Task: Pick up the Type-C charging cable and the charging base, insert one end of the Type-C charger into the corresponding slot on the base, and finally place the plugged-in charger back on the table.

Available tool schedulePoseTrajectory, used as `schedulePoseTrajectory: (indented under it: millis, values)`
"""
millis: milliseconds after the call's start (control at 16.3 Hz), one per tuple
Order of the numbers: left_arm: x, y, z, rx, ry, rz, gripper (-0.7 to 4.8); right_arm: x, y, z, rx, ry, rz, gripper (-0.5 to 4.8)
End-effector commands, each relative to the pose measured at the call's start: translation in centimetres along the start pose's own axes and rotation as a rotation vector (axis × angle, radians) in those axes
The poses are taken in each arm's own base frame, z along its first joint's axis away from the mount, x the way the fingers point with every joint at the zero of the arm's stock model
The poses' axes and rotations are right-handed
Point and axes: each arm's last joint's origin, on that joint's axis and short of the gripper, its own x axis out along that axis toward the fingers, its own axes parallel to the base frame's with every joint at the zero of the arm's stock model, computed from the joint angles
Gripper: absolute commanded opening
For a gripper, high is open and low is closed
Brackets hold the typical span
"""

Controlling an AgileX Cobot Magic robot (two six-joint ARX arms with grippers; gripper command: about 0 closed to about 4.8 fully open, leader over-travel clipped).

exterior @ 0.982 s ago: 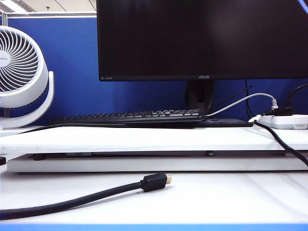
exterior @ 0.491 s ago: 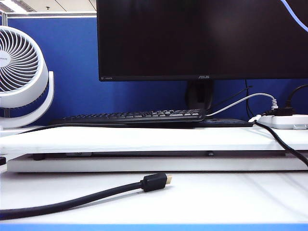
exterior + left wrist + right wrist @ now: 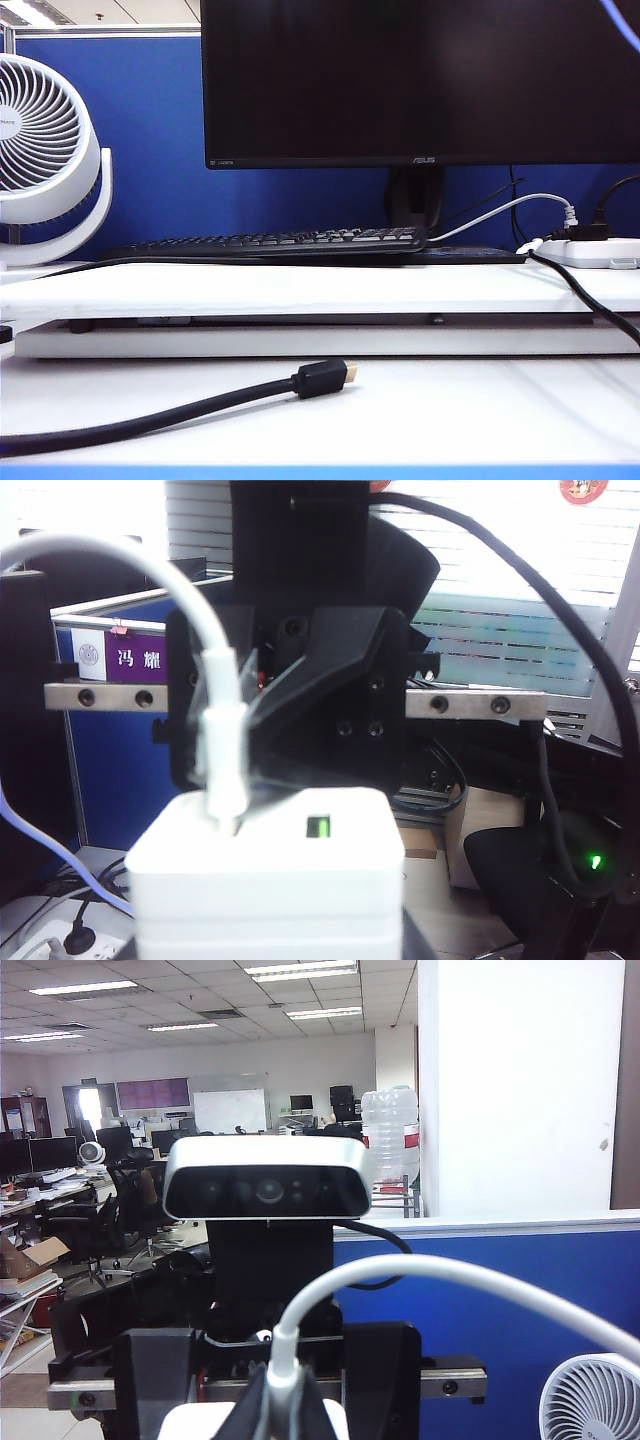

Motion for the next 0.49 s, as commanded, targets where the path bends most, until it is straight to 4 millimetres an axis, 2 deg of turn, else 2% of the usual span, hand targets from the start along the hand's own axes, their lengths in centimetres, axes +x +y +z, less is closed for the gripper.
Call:
schedulePoseTrajectory:
  millis: [61, 184, 491]
  values:
    - [-0.31, -0.28, 1.22, 0.071, -0.078, 0.045, -0.06, 0.02, -0.02, -0.13, 0.011, 0.008, -0.001, -0.01]
    - [-0.33, -0.32, 1.39, 0.079, -0.091, 0.043, -0.06, 0.02, 0.01, -0.19, -0.026, 0.019, 0.016, -0.01]
    - [-0.38, -0.6, 1.45, 0.049, -0.085, -0.038, -0.06, -0.02, -0.34, -1.09, 0.066, 0.073, 0.009, -0.01]
